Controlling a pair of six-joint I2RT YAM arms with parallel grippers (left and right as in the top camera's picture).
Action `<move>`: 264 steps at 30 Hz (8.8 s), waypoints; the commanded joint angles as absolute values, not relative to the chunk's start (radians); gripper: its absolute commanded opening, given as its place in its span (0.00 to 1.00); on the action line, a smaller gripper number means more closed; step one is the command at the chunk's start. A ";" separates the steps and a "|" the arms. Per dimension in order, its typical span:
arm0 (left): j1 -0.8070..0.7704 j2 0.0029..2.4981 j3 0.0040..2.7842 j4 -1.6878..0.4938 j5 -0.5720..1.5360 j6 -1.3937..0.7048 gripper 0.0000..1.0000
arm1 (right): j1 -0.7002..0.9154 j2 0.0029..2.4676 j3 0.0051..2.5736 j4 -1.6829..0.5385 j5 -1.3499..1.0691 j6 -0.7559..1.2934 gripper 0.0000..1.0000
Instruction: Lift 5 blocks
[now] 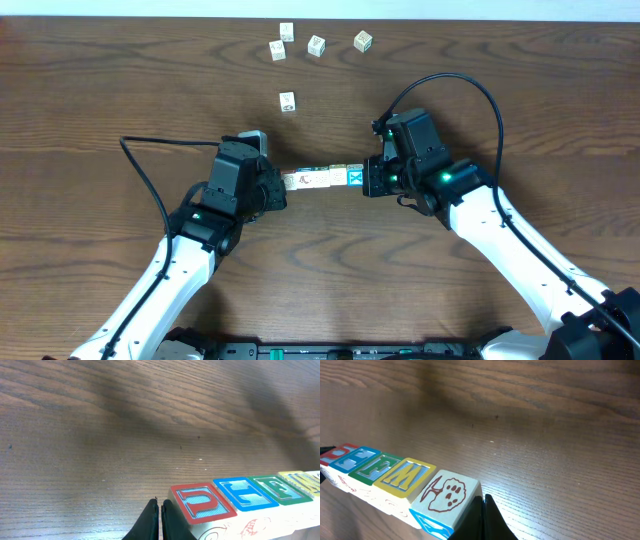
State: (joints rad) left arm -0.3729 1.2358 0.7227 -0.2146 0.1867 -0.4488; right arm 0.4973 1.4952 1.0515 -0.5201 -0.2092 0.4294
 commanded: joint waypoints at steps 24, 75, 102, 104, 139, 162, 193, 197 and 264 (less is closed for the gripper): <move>-0.429 1.212 0.817 -0.179 0.460 -0.466 0.07 | 0.605 1.470 1.081 -0.489 -0.578 0.441 0.01; -0.429 1.211 0.817 -0.179 0.461 -0.466 0.07 | 0.606 1.448 1.081 -0.482 -0.574 0.440 0.01; -0.439 1.154 0.817 -0.187 0.460 -0.469 0.07 | 0.627 1.435 1.081 -0.482 -0.551 0.441 0.01; -0.439 1.154 0.817 -0.187 0.460 -0.469 0.07 | 0.627 1.435 1.081 -0.482 -0.551 0.441 0.01; -0.439 1.156 0.817 -0.213 0.460 -0.469 0.07 | 0.627 1.436 1.081 -0.483 -0.531 0.441 0.01; -0.440 1.203 0.817 -0.213 0.461 -0.470 0.07 | 0.627 1.438 1.081 -0.485 -0.497 0.441 0.01; -0.445 1.222 0.817 -0.208 0.460 -0.470 0.07 | 0.627 1.472 1.081 -0.487 -0.460 0.440 0.01; -0.445 1.230 0.817 -0.208 0.461 -0.470 0.07 | 0.627 1.483 1.081 -0.490 -0.460 0.440 0.01; -0.476 1.276 0.804 -0.208 0.464 -0.469 0.07 | 0.619 1.534 1.081 -0.487 -0.506 0.432 0.01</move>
State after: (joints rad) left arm -0.3859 1.2682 0.7547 -0.2443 0.1734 -0.4492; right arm 0.5262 1.5364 1.0515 -0.5346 -0.1402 0.4374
